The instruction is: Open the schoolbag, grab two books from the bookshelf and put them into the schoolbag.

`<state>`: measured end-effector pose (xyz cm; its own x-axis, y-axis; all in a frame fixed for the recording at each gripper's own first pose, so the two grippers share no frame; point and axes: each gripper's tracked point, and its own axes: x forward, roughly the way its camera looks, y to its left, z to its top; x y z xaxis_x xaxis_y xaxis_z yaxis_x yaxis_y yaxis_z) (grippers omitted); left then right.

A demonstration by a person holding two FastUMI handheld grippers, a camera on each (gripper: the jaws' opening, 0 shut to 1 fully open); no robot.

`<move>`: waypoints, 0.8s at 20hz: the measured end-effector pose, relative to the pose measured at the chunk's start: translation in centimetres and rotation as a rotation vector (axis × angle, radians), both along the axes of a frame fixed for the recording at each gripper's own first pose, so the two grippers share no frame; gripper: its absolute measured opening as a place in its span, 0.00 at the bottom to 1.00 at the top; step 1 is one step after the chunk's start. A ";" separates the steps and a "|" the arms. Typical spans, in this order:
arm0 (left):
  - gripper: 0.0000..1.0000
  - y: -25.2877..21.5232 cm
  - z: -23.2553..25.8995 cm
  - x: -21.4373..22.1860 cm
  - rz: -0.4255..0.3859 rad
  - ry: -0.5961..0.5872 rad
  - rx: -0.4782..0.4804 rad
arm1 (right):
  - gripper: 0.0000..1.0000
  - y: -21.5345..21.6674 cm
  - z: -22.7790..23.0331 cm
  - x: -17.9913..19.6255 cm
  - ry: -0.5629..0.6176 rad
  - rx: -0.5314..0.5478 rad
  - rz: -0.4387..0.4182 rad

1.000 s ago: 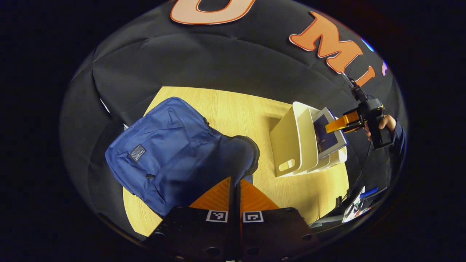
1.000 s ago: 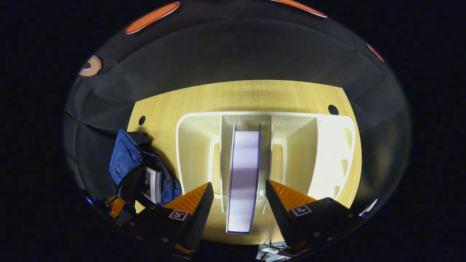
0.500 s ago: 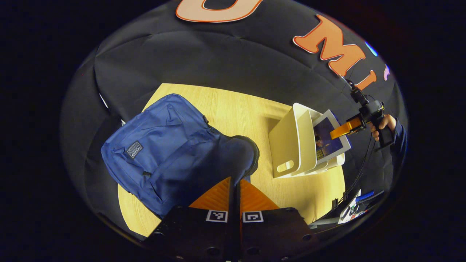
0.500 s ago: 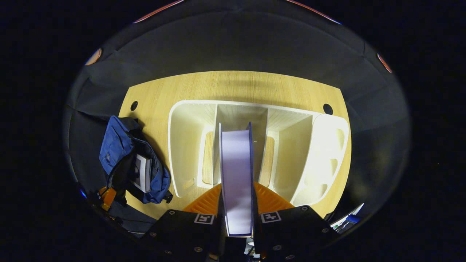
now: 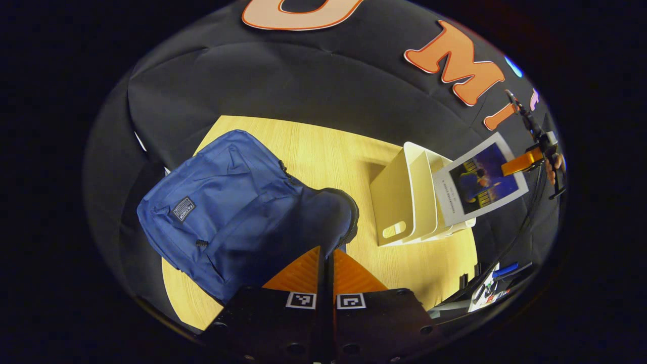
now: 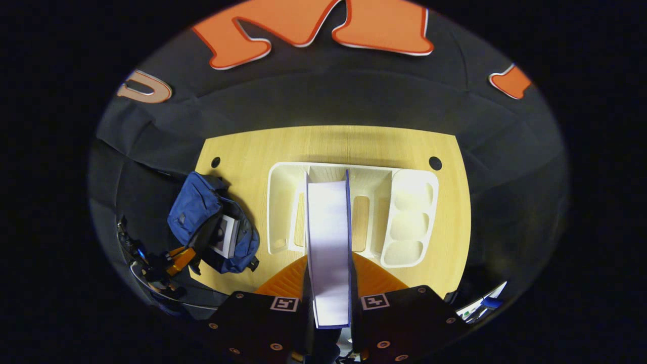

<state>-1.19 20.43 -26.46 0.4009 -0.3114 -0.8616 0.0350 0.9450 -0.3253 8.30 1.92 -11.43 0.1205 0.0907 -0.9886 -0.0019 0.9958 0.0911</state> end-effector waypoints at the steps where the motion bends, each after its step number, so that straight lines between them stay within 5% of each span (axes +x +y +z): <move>1: 0.01 0.0 0.0 0.0 -0.004 0.000 0.000 | 0.30 -0.2 1.4 -0.3 -0.016 0.008 -0.002; 7: 0.01 -0.2 0.3 0.1 -0.018 -0.001 0.008 | 0.30 1.7 6.1 -2.9 -0.127 0.103 -0.024; 16: 0.01 2.5 3.6 2.1 -0.014 -0.035 0.033 | 0.28 13.6 3.1 -8.0 -0.176 0.499 -0.100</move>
<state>0.87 22.95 -22.88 0.4269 -0.2887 -0.8570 0.0587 0.9545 -0.2924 0.31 15.47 -8.29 0.3129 0.5238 -0.7923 0.0330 0.8277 0.5602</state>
